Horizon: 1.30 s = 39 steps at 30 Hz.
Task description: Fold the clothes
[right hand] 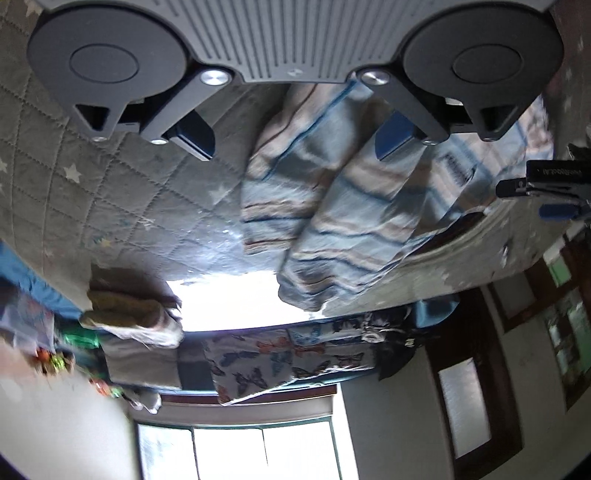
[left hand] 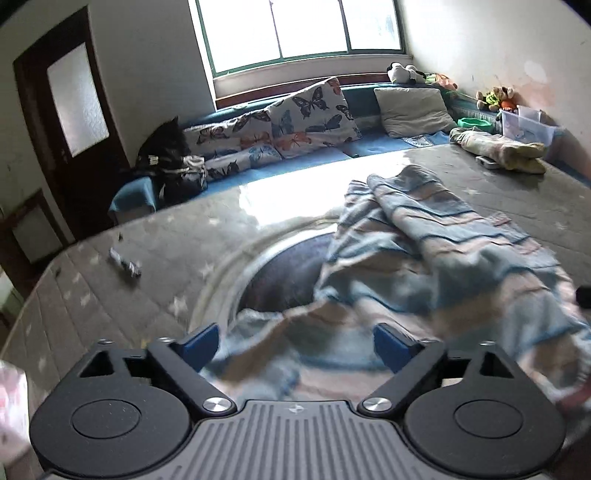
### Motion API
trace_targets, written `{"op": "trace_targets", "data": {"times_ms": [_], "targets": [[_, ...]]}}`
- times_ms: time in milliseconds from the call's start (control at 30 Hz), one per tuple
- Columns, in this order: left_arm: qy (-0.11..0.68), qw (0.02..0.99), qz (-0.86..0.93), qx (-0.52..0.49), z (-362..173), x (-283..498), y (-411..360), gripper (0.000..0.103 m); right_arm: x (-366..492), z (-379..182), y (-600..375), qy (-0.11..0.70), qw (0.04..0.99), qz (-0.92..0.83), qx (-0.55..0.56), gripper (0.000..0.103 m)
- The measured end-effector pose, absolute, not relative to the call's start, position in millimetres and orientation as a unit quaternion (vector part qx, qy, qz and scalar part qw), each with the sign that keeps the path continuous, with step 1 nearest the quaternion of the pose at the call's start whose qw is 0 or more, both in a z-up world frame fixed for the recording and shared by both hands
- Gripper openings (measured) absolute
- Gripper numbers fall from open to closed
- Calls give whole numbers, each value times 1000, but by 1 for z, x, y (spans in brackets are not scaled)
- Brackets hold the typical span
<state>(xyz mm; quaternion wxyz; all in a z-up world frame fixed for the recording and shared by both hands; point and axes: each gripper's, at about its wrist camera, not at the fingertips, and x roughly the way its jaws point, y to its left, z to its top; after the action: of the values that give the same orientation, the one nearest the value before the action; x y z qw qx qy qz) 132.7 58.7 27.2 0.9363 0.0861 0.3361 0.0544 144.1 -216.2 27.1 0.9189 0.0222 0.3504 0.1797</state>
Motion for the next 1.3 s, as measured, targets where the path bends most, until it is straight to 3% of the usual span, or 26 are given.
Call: {"op": "trace_targets", "data": {"times_ms": [200,433,533,633,700,733,800,833,1300], "targets": [[342,932,28,119,9,173,61,71,190,18,-227,373,913,158,41,76],[354,924,-12,144,-8,189,67,67,239,4,-220,390,908,150,33,64],[352,925,-30,140,-8,190,70,60,257,1,-207,384,910,157,14,58],[353,924,-45,136,-8,191,72,39,266,-1,-193,379,911,160,-7,50],[355,924,-56,133,-8,191,71,16,270,-2,-184,377,911,164,-19,33],[355,924,-59,133,-9,190,70,13,269,-2,-180,378,910,169,-23,29],[353,925,-51,134,-8,188,70,7,266,-1,-175,376,911,169,-35,9],[352,926,-46,131,-7,186,71,6,265,-1,-175,373,911,170,-35,7],[356,930,61,72,21,108,113,3,200,36,-230,299,948,108,-28,4]]}}
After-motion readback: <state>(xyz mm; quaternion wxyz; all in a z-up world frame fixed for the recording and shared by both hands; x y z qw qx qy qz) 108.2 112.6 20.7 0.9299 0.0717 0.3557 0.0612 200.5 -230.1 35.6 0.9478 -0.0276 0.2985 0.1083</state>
